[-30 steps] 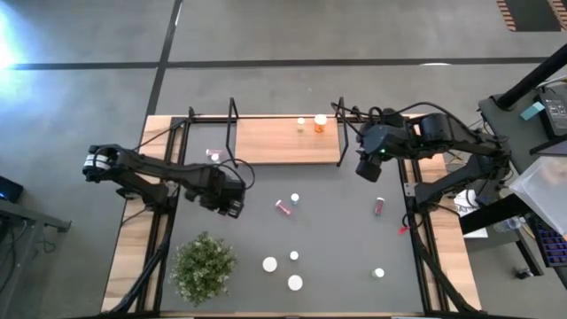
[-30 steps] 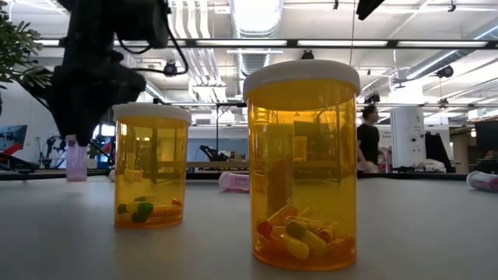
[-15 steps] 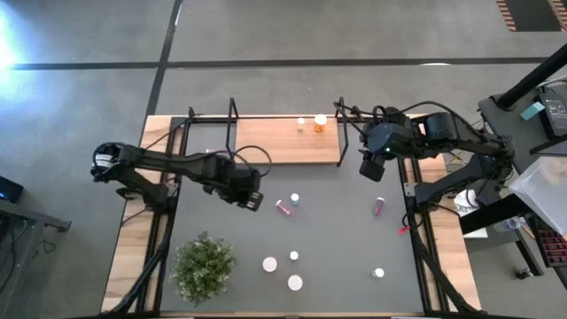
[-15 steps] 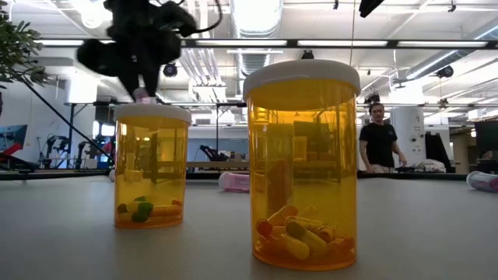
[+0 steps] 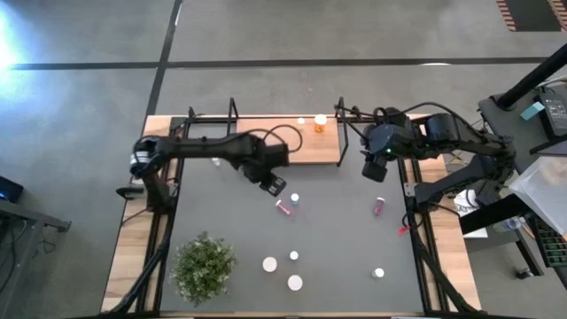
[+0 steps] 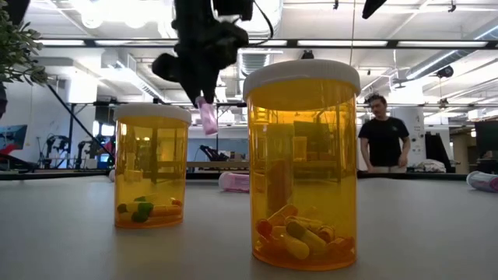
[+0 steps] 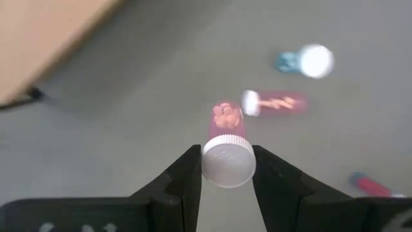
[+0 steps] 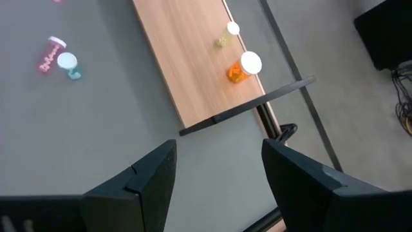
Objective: Pick and place medicine bottles onto shelf by color
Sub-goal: Put the middle left pink pill bottle on the shelf
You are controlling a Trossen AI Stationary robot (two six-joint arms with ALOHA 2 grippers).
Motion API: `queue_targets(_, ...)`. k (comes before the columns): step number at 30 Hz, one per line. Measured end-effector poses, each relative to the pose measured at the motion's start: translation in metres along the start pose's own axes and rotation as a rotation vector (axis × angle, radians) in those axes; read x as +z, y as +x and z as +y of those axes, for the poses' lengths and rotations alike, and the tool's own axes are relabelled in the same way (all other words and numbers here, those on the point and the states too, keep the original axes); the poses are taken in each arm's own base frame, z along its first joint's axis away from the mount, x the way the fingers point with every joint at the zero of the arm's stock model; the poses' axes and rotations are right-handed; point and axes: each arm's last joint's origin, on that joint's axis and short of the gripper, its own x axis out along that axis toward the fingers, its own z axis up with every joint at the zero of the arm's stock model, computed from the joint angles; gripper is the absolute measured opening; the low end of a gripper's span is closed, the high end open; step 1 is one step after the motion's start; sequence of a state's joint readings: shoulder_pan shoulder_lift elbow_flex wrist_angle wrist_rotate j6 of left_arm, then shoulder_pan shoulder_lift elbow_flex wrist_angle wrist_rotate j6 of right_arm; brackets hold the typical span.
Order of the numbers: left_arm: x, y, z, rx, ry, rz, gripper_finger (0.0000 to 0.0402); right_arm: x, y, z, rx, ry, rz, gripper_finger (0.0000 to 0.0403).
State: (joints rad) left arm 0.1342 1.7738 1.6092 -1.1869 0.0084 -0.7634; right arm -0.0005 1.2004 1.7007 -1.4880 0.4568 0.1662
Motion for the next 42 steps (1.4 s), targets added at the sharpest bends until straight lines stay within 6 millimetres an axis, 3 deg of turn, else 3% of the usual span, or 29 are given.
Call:
queue_targets(6,0.029,0.007,0.020,0.037,0.022,0.010,0.0101,-0.008,0.006,0.002,-0.004,-0.005,0.024,0.0219)
queue_targets(13,0.056,0.012,0.055,0.078,0.018,0.007,0.0101,-0.010,0.017,0.007,-0.012,0.042,0.058,0.0219)
queue_targets(23,0.080,0.008,0.103,0.107,0.198,0.005,0.0101,0.001,0.022,0.011,0.001,0.139,-0.006,0.0219)
queue_targets(33,0.094,0.000,0.117,0.282,0.536,-0.028,0.0101,0.008,0.022,0.012,0.018,0.215,-0.070,0.0219)
queue_targets(38,0.110,0.013,0.116,0.293,0.615,0.004,0.0101,0.011,0.021,0.012,0.008,0.232,-0.107,0.0219)
queue_targets(42,0.120,0.027,0.120,0.299,0.667,0.125,0.0101,0.012,0.021,0.012,0.007,0.246,-0.108,0.0219)
